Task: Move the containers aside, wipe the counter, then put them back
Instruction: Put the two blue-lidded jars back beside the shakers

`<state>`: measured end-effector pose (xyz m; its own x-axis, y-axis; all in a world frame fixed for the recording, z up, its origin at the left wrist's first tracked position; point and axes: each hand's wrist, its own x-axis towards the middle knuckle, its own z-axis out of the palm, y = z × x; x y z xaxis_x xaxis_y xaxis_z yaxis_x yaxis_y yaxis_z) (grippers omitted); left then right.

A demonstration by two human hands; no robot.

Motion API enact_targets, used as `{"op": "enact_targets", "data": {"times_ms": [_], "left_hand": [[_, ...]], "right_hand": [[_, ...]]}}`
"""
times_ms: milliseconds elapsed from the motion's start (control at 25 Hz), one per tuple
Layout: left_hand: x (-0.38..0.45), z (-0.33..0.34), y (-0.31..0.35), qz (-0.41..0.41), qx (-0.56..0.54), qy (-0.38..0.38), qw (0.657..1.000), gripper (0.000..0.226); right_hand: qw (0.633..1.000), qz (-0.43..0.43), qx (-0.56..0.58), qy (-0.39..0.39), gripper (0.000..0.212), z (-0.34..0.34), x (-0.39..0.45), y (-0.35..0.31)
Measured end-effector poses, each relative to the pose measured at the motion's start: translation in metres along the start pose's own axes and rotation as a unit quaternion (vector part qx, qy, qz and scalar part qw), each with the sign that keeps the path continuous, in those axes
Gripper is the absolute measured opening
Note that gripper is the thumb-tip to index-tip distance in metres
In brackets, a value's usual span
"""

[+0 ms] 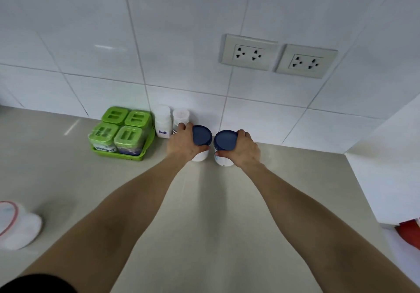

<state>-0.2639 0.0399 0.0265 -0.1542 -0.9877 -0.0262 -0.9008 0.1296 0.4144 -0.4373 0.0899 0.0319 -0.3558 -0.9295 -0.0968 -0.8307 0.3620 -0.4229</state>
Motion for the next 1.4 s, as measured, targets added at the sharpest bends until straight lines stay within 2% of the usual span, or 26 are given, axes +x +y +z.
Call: {"op": "enact_targets", "data": {"times_ms": [240, 520, 640, 920, 1160, 1280, 1400], "left_hand": [[0.009, 0.027, 0.012, -0.047, -0.083, 0.031, 0.995, 0.080], [0.008, 0.040, 0.008, -0.020, -0.115, 0.080, 0.990, 0.044], [0.010, 0.042, 0.011, -0.032, -0.126, 0.095, 0.987, 0.037], [0.013, 0.043, 0.011, -0.037, -0.123, 0.082, 0.988, 0.039], [0.010, 0.036, -0.002, -0.013, -0.062, 0.052, 0.997, 0.052], [-0.001, 0.018, -0.022, 0.012, -0.063, 0.046, 0.997, 0.054], [-0.018, -0.016, -0.058, 0.082, -0.060, 0.046, 0.994, 0.053]], "right_hand": [[0.998, 0.005, 0.058, -0.006, 0.088, 0.011, 0.026, 0.017], [0.988, 0.024, 0.154, 0.013, 0.077, 0.021, 0.038, 0.015], [0.984, 0.035, 0.174, 0.018, 0.072, 0.021, 0.040, 0.016], [0.985, 0.034, 0.170, 0.016, 0.073, 0.020, 0.038, 0.015], [0.994, 0.061, 0.095, 0.010, 0.088, 0.013, 0.024, 0.023], [0.996, 0.037, 0.055, 0.052, 0.082, 0.010, 0.007, 0.020], [0.990, -0.037, 0.045, 0.132, 0.065, 0.009, -0.013, 0.003]]}}
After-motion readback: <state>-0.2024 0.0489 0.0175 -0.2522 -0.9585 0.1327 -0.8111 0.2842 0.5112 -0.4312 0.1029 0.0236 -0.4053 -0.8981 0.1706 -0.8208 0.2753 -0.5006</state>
